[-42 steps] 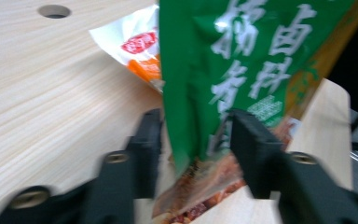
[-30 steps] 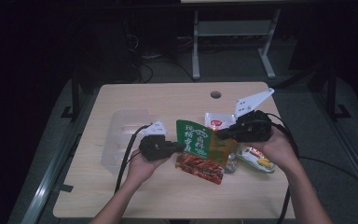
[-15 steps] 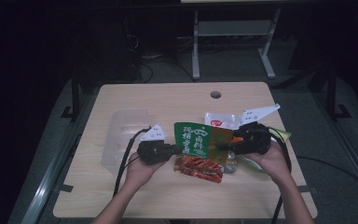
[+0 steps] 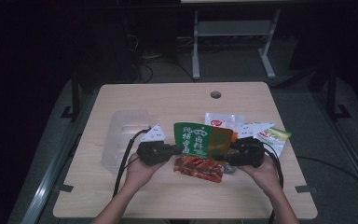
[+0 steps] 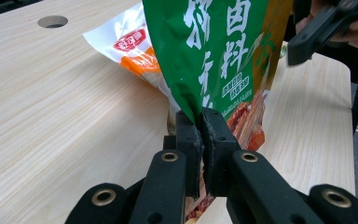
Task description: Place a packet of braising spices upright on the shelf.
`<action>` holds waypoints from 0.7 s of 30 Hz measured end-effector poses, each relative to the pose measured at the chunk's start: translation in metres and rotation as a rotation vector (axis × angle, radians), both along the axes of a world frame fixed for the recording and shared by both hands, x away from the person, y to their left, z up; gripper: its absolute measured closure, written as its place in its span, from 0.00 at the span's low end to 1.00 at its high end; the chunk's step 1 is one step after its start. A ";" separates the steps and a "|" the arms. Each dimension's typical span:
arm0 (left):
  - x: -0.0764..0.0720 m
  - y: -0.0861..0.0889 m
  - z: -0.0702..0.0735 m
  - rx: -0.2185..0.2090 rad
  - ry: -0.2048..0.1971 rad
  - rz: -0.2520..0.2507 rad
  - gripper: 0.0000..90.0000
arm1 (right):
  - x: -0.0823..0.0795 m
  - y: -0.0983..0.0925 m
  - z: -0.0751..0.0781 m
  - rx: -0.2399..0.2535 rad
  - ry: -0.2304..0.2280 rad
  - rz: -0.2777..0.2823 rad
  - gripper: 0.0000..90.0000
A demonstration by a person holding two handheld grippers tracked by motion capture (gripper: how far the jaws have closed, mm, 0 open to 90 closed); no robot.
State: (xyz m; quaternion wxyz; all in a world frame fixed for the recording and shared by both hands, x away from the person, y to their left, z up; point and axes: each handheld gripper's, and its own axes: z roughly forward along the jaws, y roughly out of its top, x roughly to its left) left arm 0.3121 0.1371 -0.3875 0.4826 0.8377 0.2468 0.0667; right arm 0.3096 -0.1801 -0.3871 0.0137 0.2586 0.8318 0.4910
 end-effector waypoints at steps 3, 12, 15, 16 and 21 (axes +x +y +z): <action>-0.001 0.000 0.000 0.002 0.002 0.005 0.96 | -0.002 0.002 -0.004 -0.007 -0.014 -0.012 0.74; -0.008 0.002 0.003 0.023 -0.019 0.012 0.90 | -0.002 0.001 -0.009 0.025 -0.007 -0.015 0.95; -0.011 0.008 0.005 0.019 -0.030 0.026 0.82 | -0.004 0.002 -0.008 0.016 -0.019 -0.014 0.98; -0.011 0.010 0.005 0.007 -0.022 0.027 0.79 | -0.005 0.002 -0.007 0.008 -0.024 -0.016 0.98; -0.017 0.019 0.005 0.008 -0.019 0.045 0.68 | -0.006 0.002 -0.007 0.004 -0.019 -0.017 0.99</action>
